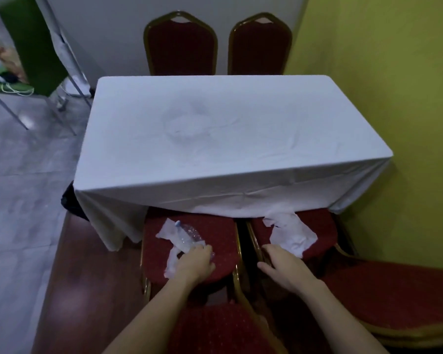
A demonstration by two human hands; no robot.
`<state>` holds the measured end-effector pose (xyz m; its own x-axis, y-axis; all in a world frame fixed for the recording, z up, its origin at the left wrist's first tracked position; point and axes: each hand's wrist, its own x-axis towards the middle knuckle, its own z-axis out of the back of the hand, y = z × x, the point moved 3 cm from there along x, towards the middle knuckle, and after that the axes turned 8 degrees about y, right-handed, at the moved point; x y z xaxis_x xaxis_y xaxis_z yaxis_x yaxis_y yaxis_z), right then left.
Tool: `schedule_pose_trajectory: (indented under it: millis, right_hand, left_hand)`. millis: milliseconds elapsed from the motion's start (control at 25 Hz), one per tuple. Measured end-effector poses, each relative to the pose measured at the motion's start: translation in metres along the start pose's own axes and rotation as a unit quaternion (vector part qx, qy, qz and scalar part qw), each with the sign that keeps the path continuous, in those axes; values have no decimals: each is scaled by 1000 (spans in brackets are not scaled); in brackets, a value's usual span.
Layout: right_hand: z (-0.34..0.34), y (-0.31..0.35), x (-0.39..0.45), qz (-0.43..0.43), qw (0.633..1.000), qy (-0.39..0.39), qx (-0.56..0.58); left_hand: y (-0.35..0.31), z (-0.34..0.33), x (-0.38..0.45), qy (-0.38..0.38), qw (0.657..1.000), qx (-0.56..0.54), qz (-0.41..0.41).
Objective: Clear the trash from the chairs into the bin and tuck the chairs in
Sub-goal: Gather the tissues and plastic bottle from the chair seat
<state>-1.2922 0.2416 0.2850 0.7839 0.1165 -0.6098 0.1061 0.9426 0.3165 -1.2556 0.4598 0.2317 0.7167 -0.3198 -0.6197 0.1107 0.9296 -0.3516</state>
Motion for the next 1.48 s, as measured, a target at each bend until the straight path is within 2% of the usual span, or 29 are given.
schedule_pose_trajectory:
  millis: [200,360,560,640,720,800,880,960,1080,1160,1200,1280,1360,1480]
  right_hand:
    - [28,-80,55,-2,1000,27,7]
    - [35,-170,110,44,999,32,4]
    - [-1,-277,181,111,987,55,-106]
    - [-18,-302,224,171,961,51,-212]
    - [-30,-311,264,228,916,52,-325]
    - [-37,-310,292,262,896,27,-358]
    - [-43,-313,316,256,898,4,-358]
    - [-54,-326,331,233,906,12,-353]
    - [-69,-351,327,216,940,9,-266]
    - [-73,-360,316,175,960,-20,-217]
    - [-76,-363,312,149,970,-8,-194]
    - [-80,-360,308,117,980,26,-162]
    - [-78,-355,306,79,989,27,-120]
    - [-82,-353,302,74,996,-16,-53]
  left_hand:
    - [-66,-14,63,1,1000,1,-5]
    - [-128,-51,128,27,998,-47,18]
    - [-164,-116,202,40,993,-108,32]
    - [-162,-139,232,30,993,-110,37]
    - [-156,-155,260,18,992,-114,43]
    - [-148,-161,280,5,993,-109,44]
    - [-141,-168,300,-7,993,-111,44]
    - [-134,-175,315,-8,992,-120,46]
    - [-124,-187,325,5,988,-145,47]
    - [-121,-193,325,17,987,-155,49]
    - [-120,-196,324,19,985,-161,52]
    - [-120,-198,323,21,983,-174,53]
    - [-123,-199,323,21,981,-186,48]
    - [-123,-195,325,7,979,-200,40]
